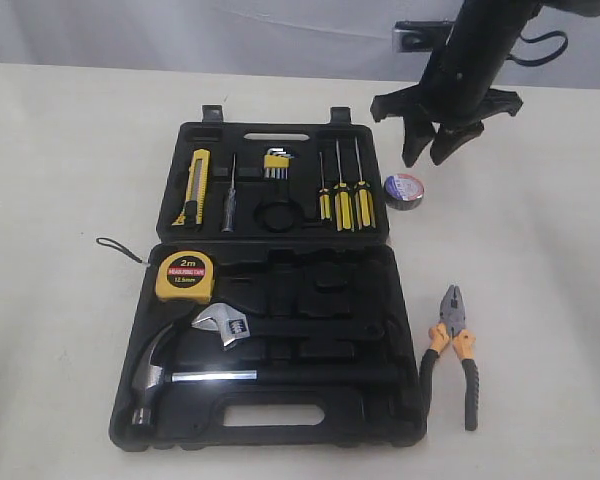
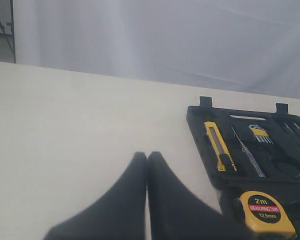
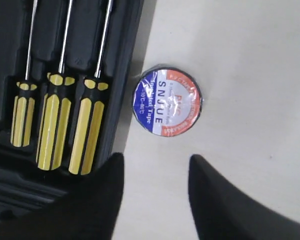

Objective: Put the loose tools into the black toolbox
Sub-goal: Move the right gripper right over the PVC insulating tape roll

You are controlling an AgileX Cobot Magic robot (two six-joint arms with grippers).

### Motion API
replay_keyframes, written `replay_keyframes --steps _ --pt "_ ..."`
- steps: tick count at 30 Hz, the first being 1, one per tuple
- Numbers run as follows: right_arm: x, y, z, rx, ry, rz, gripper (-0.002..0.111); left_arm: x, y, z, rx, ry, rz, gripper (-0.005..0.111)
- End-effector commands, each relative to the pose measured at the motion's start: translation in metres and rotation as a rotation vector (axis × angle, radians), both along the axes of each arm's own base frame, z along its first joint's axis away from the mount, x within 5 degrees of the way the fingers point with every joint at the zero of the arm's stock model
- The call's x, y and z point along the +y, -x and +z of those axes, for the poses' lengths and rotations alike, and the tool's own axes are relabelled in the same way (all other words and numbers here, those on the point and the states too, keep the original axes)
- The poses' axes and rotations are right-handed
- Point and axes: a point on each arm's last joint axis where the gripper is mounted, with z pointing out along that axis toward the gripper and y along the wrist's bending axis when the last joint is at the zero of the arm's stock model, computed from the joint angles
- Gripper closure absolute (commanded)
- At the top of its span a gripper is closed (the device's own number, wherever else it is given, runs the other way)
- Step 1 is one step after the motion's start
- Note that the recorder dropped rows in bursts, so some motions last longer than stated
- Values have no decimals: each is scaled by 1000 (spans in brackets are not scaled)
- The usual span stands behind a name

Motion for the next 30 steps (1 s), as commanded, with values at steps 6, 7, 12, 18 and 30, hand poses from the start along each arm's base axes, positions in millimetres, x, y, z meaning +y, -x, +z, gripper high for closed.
replay_keyframes --steps 6,7,12,18,30 --pt "3 -7 -8 -36 -15 3 46 0 0 1 0 -3 -5 107" --pt "2 -9 -9 -47 -11 3 46 0 0 1 0 -3 -5 107" --pt "3 -11 -24 -23 -4 18 45 0 0 1 0 -3 -5 107" --pt "2 -16 -53 10 18 31 36 0 0 1 0 -3 -5 107" --pt "0 -21 -78 19 29 27 36 0 0 1 0 -3 -5 107"
